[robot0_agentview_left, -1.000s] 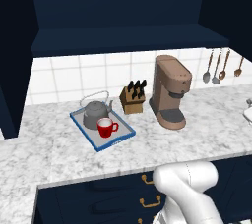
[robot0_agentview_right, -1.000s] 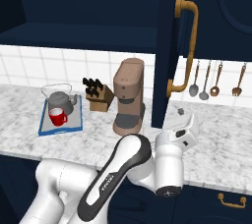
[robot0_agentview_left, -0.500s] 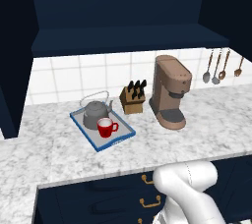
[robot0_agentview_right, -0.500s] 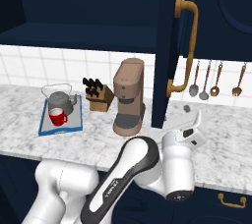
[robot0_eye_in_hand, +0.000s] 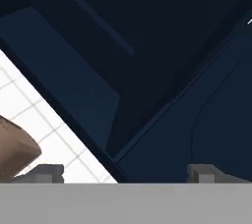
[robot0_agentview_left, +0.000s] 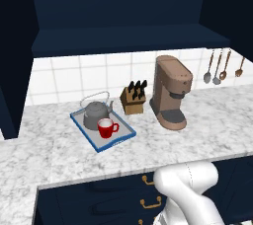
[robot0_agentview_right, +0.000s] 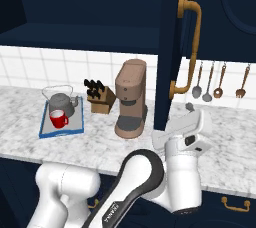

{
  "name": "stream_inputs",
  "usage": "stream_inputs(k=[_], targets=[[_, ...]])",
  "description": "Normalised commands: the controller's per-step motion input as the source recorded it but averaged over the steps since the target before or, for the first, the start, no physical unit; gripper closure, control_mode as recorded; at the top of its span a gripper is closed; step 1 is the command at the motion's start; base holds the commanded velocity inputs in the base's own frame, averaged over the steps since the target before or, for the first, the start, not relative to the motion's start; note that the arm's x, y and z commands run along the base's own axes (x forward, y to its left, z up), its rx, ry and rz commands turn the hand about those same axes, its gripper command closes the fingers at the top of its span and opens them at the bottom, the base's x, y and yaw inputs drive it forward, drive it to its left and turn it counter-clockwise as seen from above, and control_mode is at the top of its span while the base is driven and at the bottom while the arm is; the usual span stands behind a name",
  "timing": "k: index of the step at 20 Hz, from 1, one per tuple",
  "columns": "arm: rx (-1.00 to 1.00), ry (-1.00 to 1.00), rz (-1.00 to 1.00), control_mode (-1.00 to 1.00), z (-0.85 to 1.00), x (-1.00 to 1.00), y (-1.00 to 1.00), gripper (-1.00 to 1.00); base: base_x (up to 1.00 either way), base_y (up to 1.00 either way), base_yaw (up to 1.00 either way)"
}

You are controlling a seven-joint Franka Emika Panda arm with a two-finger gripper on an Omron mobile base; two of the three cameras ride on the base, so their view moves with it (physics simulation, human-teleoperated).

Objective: Pick the kettle from the counter and place it on the tray. Then pick the mug from the cabinet and place it on the tray. Then close the cabinet doors.

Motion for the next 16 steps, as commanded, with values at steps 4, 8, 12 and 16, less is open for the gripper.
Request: stream_inputs(k=[4,8,12,16], targets=[[-0.25,-0.13,0.0,-1.0,0.28,-0.39,0.38,-1.0,0.0,0.0,0.0],[-0.42,0.0,0.0,-1.0,0.14,-0.23,0.67,-1.0,0.0,0.0,0.0],[-0.39,-0.03,0.0,-1.0,0.28,-0.26,0.67,-1.0,0.0,0.0,0.0],[-0.37,-0.02,0.0,-1.0,0.39,-0.26,0.7,-1.0,0.0,0.0,0.0]])
